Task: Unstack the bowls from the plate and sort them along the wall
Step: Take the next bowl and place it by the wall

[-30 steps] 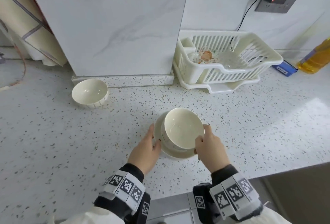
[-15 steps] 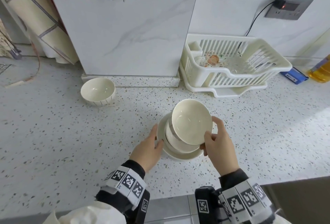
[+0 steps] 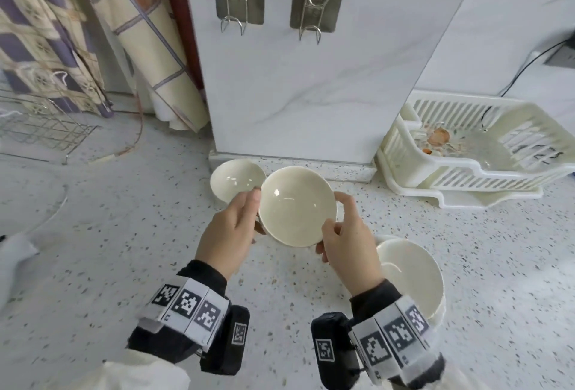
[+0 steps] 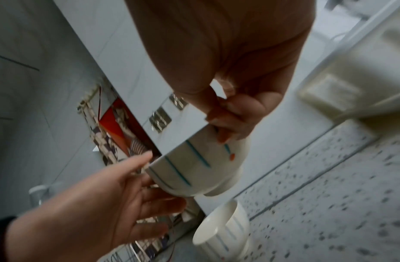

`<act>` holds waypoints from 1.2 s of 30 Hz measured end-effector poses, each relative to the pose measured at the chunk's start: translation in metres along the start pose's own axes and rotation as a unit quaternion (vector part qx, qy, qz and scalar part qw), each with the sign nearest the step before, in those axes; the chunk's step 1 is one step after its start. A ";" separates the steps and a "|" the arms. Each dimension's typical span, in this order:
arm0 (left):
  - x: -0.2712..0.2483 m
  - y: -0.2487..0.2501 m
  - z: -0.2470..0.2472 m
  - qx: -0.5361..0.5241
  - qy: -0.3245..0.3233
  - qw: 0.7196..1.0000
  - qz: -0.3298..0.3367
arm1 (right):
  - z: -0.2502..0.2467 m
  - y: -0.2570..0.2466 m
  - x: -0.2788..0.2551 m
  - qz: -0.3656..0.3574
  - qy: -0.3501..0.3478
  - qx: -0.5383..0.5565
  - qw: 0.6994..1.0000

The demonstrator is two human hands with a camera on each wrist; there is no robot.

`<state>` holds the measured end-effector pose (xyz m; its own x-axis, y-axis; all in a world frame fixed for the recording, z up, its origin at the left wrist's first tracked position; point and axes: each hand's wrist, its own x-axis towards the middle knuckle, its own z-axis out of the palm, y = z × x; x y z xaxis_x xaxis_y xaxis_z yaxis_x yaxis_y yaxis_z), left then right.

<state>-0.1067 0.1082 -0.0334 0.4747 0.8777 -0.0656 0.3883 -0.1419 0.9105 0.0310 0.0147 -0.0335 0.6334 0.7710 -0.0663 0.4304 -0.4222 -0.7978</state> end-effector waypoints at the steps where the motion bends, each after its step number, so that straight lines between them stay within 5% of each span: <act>1: 0.007 -0.004 -0.010 0.018 -0.005 1.000 -0.002 | 0.013 -0.006 0.008 -0.001 -0.006 -0.005 1.000; 7: 0.062 -0.041 -0.043 0.150 0.003 0.989 -0.004 | 0.075 -0.029 0.054 0.003 -0.016 -0.035 0.999; 13: 0.108 -0.071 -0.048 0.164 0.014 0.986 -0.014 | 0.114 -0.032 0.088 0.039 -0.031 -0.060 0.997; 36: 0.139 -0.083 -0.040 0.159 -0.057 0.983 -0.074 | 0.125 -0.036 0.115 0.135 -0.068 -0.061 0.987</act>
<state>-0.1050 0.2605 -0.1019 0.4731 0.8448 -0.2500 0.6783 -0.1682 0.7153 0.0080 0.1776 -0.0873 0.6472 0.6757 -0.3530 0.3377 -0.6693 -0.6619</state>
